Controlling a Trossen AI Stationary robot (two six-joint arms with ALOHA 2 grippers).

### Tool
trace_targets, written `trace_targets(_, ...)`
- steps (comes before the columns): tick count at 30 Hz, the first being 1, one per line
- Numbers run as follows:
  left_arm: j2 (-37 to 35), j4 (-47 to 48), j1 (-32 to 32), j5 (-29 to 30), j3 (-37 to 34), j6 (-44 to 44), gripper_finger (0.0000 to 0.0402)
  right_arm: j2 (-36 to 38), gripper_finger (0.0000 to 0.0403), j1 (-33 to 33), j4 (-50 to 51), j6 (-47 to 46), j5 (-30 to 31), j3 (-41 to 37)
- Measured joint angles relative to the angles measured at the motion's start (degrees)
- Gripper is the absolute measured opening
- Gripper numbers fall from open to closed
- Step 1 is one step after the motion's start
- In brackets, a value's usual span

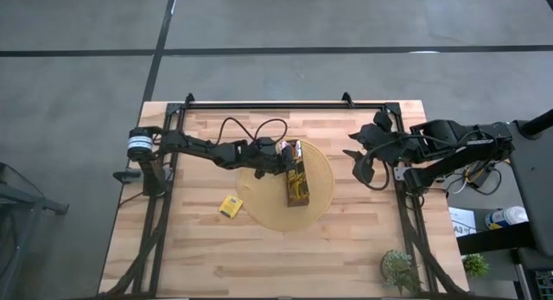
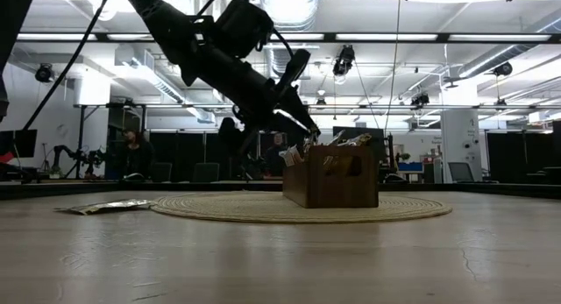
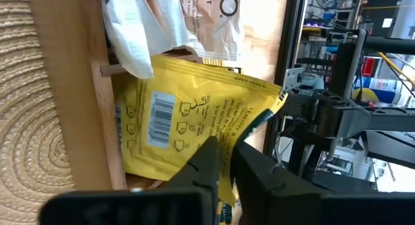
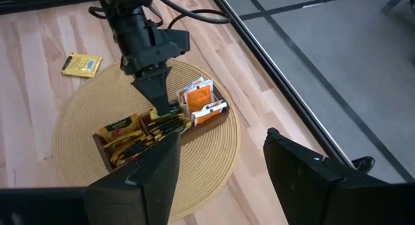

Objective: Pick & Place Tea
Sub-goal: Put the right yellow tea bag into the middle section of the wooden organizer

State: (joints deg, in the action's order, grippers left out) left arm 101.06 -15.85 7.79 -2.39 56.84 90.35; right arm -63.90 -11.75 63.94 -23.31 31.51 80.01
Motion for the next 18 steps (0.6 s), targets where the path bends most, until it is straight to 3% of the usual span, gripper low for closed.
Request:
trace_targets(9, 0.0, 1.0, 0.0, 0.0, 0.0, 1.3, 0.0111, 0.0, 0.0219, 0.0, 0.0, 0.6, 0.0, 0.0)
trace_targets(18, 0.0, 1.5, 0.0, 0.0, 0.0, 4.9, 0.0122, 0.0, 0.0219, 0.0, 0.0, 0.5, 0.0, 0.0)
